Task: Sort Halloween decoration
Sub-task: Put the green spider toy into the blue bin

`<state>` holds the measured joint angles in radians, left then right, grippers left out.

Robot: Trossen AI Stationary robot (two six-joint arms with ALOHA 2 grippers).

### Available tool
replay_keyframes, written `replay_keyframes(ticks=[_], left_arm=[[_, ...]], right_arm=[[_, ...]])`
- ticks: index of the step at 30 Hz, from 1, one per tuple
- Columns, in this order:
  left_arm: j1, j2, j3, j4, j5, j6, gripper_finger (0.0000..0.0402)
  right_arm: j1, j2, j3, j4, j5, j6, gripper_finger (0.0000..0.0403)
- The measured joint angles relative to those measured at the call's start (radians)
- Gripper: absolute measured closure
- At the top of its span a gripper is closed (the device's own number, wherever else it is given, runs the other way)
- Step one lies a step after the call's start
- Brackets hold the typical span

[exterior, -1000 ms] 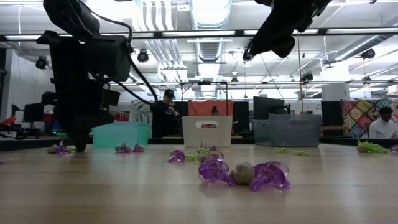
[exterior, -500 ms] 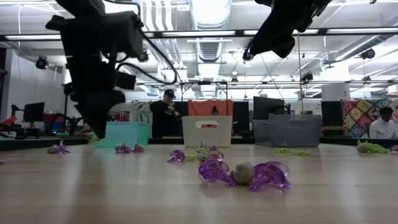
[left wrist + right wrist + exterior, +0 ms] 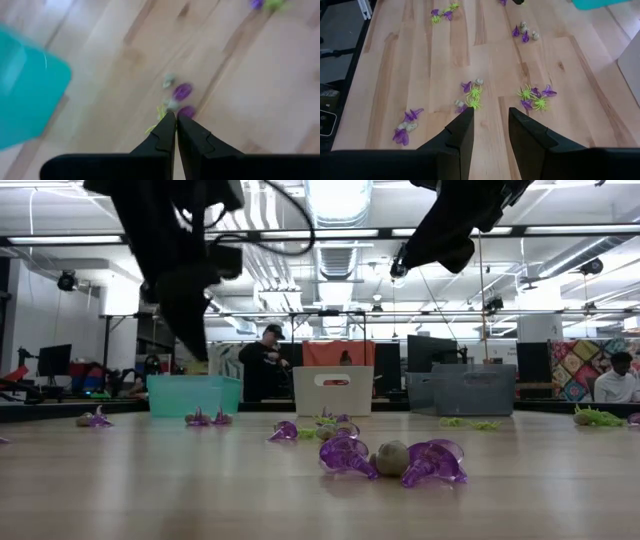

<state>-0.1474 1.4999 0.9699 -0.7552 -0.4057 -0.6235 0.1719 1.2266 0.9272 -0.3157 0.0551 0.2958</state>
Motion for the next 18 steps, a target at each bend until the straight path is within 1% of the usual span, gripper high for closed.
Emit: replay_keyframes(ticks=[9,14,18], left_arm=[[0.005,-0.155,0.005,0.202,-0.005,0.217,0.0401],[0.026,-0.229,0.005,0.288,-0.005,0.296,0.0401],[0.052,-0.258,0.005,0.307,-0.005,0.338,0.0402]], right_arm=[[0.0,-0.001,0.0,-0.001,0.0,-0.053,0.0294],[0.0,-0.002,0.0,-0.001,0.0,-0.072,0.0294],[0.0,-0.002,0.0,-0.001,0.0,-0.073,0.0294]])
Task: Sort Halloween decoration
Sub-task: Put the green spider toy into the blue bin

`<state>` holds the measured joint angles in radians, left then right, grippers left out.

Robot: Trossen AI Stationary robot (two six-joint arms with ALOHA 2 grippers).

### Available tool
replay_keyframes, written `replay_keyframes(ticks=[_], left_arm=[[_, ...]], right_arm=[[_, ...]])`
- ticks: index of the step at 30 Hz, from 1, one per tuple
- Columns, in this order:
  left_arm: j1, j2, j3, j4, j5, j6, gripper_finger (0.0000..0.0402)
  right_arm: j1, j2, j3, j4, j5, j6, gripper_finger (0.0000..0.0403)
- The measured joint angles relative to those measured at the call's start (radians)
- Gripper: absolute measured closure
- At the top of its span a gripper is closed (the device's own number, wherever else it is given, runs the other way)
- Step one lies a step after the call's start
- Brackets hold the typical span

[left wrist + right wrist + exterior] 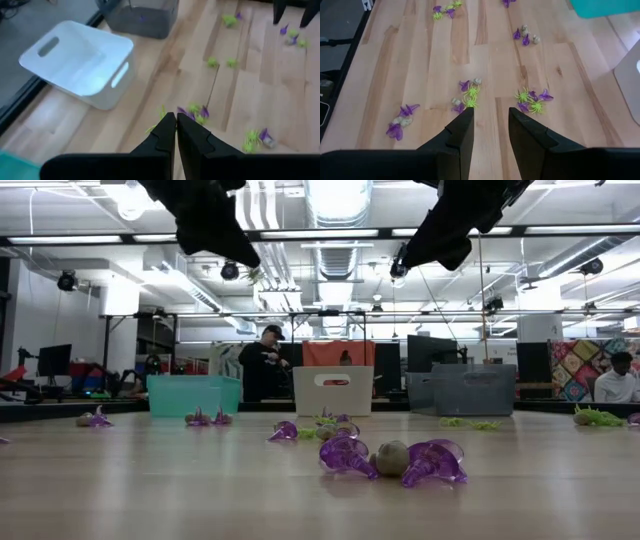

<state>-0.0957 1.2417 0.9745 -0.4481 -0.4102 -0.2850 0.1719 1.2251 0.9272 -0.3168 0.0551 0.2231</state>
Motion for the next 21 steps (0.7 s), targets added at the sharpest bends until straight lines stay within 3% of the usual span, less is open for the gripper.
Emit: replay_keyframes(ticks=[6,12,17,21], left_arm=[[0.128,-0.014,-0.001,-0.098,0.0,0.013,0.0401],[0.384,0.025,-0.005,-0.207,0.003,0.07,0.0401],[0.616,0.102,-0.006,-0.204,0.059,0.147,0.0401],[0.733,0.186,-0.007,-0.194,0.095,0.178,0.0401]], right_arm=[[0.0,0.0,0.0,0.0,0.001,-0.014,0.0294],[-0.001,0.0,0.0,0.0,0.028,-0.015,0.0294],[-0.002,0.0,0.0,0.0,0.057,-0.023,0.0294],[-0.002,0.0,0.0,-0.001,0.082,-0.03,0.0294]])
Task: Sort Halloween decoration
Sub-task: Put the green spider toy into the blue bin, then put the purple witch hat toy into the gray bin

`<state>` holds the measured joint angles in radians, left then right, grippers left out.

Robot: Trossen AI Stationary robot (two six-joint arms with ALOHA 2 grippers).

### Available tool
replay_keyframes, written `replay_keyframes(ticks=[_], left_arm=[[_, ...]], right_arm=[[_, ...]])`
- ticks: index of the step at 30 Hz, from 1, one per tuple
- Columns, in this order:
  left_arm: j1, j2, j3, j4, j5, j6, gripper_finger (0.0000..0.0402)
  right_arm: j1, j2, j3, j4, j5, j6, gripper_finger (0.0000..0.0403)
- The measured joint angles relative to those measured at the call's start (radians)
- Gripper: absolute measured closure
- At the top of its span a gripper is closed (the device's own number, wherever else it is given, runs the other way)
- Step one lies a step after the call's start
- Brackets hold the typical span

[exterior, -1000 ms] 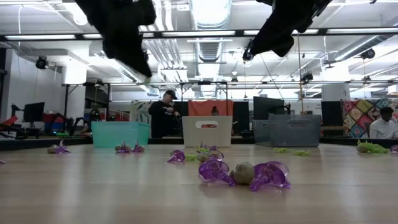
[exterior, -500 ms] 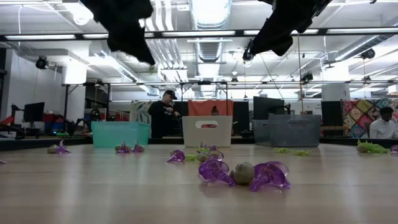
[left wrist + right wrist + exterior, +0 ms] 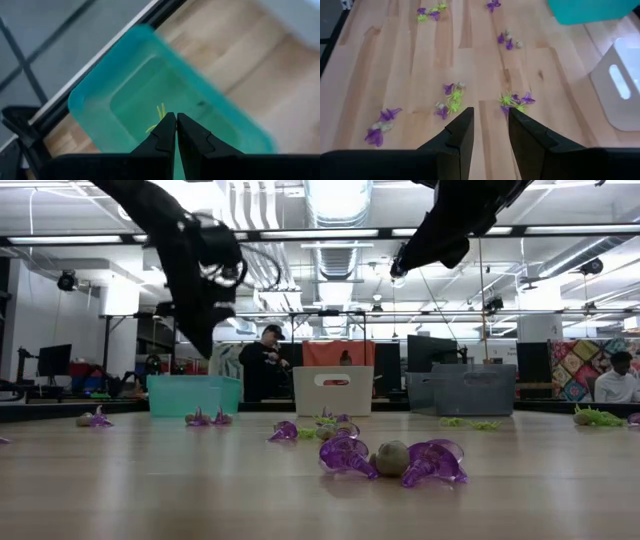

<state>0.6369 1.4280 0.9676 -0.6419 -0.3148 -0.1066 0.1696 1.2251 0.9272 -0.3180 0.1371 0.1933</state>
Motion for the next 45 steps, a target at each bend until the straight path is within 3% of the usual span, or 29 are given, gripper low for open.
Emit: replay_keyframes(ticks=[5,19,36,45], left_arm=[[0.054,0.09,0.0,0.015,0.001,0.039,0.0401],[0.054,0.209,0.0,0.026,-0.086,0.064,0.0402],[0.054,0.221,0.0,0.036,-0.096,0.072,0.0401],[0.054,0.221,0.0,0.033,-0.096,0.08,0.034]], right_arm=[[0.0,0.0,0.0,0.001,0.023,-0.009,0.0294],[0.0,0.0,0.0,0.002,0.024,0.013,0.0294],[0.0,0.0,0.0,0.006,0.023,0.031,0.0294],[0.0,0.001,0.0,0.014,0.089,0.015,0.0294]])
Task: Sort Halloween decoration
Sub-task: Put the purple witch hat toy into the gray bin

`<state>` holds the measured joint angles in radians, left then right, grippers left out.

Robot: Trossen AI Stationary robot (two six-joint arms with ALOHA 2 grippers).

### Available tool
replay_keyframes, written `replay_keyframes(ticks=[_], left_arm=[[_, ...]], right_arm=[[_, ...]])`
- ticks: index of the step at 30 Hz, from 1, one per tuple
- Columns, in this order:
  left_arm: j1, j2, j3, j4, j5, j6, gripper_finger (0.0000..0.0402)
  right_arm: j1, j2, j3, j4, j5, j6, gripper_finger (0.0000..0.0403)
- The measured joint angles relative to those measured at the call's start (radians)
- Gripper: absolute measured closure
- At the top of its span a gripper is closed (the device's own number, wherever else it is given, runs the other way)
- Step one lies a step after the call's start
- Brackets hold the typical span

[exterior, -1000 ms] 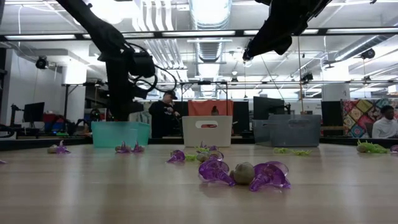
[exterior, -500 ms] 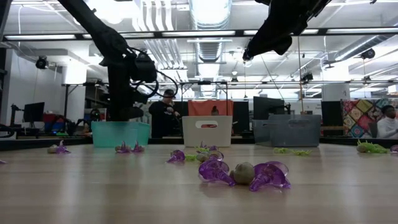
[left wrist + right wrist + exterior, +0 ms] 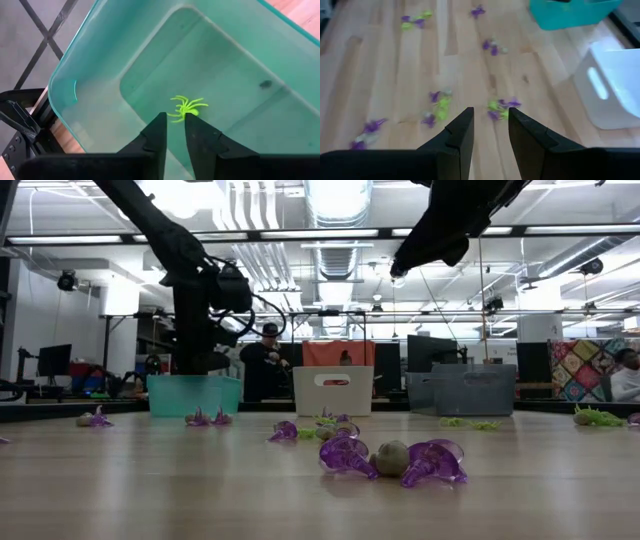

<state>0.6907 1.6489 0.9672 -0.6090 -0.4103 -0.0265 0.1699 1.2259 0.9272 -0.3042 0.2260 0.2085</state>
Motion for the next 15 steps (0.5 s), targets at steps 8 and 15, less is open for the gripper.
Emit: replay_keyframes(ticks=[8,15], left_arm=[[-0.022,-0.05,0.0,-0.022,0.001,-0.006,0.0306],[-0.076,-0.225,0.002,-0.029,0.024,-0.008,0.0312]], right_arm=[[0.0,0.0,0.0,0.02,0.108,-0.044,0.0294],[0.0,-0.002,0.002,0.064,0.115,-0.01,0.0294]])
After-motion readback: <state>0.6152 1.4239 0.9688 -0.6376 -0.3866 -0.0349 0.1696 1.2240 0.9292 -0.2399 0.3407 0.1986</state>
